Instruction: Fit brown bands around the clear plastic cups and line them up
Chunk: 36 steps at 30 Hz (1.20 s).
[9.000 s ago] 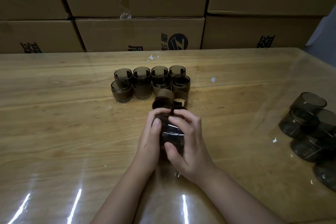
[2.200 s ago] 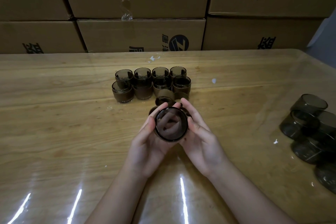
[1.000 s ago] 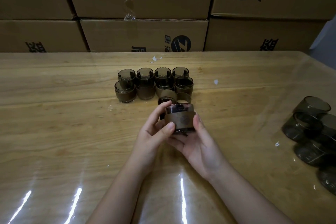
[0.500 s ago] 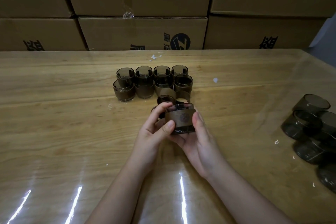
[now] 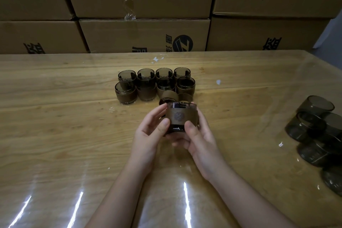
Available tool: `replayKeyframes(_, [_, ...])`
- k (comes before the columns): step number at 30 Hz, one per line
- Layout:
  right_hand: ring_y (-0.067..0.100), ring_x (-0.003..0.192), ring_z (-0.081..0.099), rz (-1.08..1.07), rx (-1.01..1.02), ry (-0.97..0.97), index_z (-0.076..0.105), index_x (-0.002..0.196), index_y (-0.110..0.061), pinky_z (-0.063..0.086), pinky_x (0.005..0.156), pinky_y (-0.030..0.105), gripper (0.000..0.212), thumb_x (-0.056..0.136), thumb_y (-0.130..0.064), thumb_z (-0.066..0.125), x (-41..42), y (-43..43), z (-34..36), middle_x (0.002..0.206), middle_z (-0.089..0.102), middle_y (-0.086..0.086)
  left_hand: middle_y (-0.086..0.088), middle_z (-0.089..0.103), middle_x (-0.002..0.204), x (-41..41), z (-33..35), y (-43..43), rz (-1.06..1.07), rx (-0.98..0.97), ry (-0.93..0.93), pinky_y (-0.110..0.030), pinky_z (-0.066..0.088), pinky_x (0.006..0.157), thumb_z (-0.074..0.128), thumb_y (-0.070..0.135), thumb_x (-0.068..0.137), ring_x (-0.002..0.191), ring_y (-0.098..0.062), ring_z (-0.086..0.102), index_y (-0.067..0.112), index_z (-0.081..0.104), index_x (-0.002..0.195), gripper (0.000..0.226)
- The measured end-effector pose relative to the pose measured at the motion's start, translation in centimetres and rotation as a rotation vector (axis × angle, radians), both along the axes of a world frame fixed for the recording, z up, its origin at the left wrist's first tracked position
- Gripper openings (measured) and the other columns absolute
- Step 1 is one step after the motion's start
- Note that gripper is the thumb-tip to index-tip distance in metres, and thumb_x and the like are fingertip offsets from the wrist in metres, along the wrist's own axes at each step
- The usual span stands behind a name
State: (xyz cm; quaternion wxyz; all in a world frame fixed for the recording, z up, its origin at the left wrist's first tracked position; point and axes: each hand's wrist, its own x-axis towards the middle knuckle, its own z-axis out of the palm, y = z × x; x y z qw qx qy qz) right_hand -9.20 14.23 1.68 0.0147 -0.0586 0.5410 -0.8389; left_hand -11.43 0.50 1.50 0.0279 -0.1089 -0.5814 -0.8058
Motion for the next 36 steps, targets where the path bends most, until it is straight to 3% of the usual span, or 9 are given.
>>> replayKeyframes(4, [0.024,0.086,0.071,-0.020,-0.028,-0.014,0.048,0.132,-0.012,0.055,0.066,0.026,0.093,0.060,-0.060,0.083,-0.11,0.25,0.26,0.108,0.070,0.012,0.000,0.064,0.126,0.07,-0.09,0.23,-0.006,-0.013,0.011,-0.036,0.050,0.096,0.069,0.016,0.076,0.118,-0.018,0.060,0.024,0.061,0.119,0.045])
replayKeyframes(8, [0.023,0.094,0.070,-0.011,-0.037,0.014,0.052,0.131,-0.012,0.055,0.075,0.028,0.083,0.069,-0.061,0.076,-0.28,0.35,0.16,0.109,0.071,0.011,0.005,0.065,0.125,0.25,0.01,0.45,0.031,-0.014,0.038,-0.023,0.052,0.087,0.073,0.011,0.077,0.110,-0.010,0.064,0.022,0.061,0.118,0.045])
replayKeyframes(13, [0.025,0.095,0.069,-0.009,-0.031,0.010,0.050,0.134,-0.012,0.055,0.077,0.029,0.082,0.073,-0.063,0.072,-0.36,0.35,0.18,0.112,0.070,0.014,0.014,0.070,0.113,0.41,0.29,0.82,0.050,-0.008,0.054,-0.016,0.051,0.079,0.065,0.013,0.072,0.100,-0.002,0.066,0.021,0.062,0.115,0.044])
replayKeyframes(17, [0.023,0.092,0.069,-0.004,-0.086,0.002,0.048,0.136,-0.009,0.055,0.077,0.030,0.084,0.076,-0.064,0.068,-0.49,0.50,0.22,0.111,0.070,0.017,0.009,0.072,0.108,0.53,0.42,0.77,0.046,-0.014,0.059,-0.017,0.051,0.078,0.066,0.014,0.073,0.098,-0.006,0.068,0.023,0.064,0.113,0.041])
replayKeyframes(22, [0.024,0.093,0.069,-0.011,-0.154,-0.011,0.048,0.135,-0.006,0.055,0.076,0.030,0.070,0.084,-0.053,0.056,-0.60,0.53,0.11,0.111,0.068,0.021,0.010,0.071,0.112,0.72,0.49,0.87,0.029,-0.021,0.079,-0.018,0.051,0.081,0.065,0.013,0.076,0.103,-0.009,0.067,0.022,0.063,0.116,0.041])
replayKeyframes(27, [0.025,0.100,0.068,-0.019,-0.142,0.013,0.042,0.140,-0.007,0.055,0.082,0.032,0.067,0.086,-0.045,0.055,-0.47,0.47,0.27,0.118,0.067,0.019,0.005,0.070,0.115,0.58,0.28,0.80,0.075,-0.039,0.087,-0.020,0.052,0.079,0.066,0.015,0.077,0.096,-0.009,0.068,0.018,0.064,0.114,0.037])
replayKeyframes(31, [0.025,0.103,0.067,-0.018,-0.125,0.020,0.039,0.144,-0.011,0.054,0.085,0.031,0.069,0.086,-0.043,0.057,-0.46,0.59,0.26,0.120,0.067,0.014,0.012,0.071,0.107,0.66,0.18,0.87,0.081,-0.043,0.090,-0.019,0.053,0.076,0.066,0.015,0.078,0.092,-0.005,0.068,0.018,0.063,0.113,0.036])
replayKeyframes(36, [0.028,0.112,0.064,-0.024,-0.105,0.010,0.034,0.148,-0.019,0.053,0.088,0.034,0.077,0.081,-0.042,0.064,-0.69,0.71,-0.02,0.129,0.063,0.012,0.016,0.068,0.113,0.79,0.27,0.77,0.077,-0.073,0.091,-0.020,0.053,0.079,0.074,0.013,0.077,0.098,-0.007,0.067,0.023,0.060,0.115,0.041])
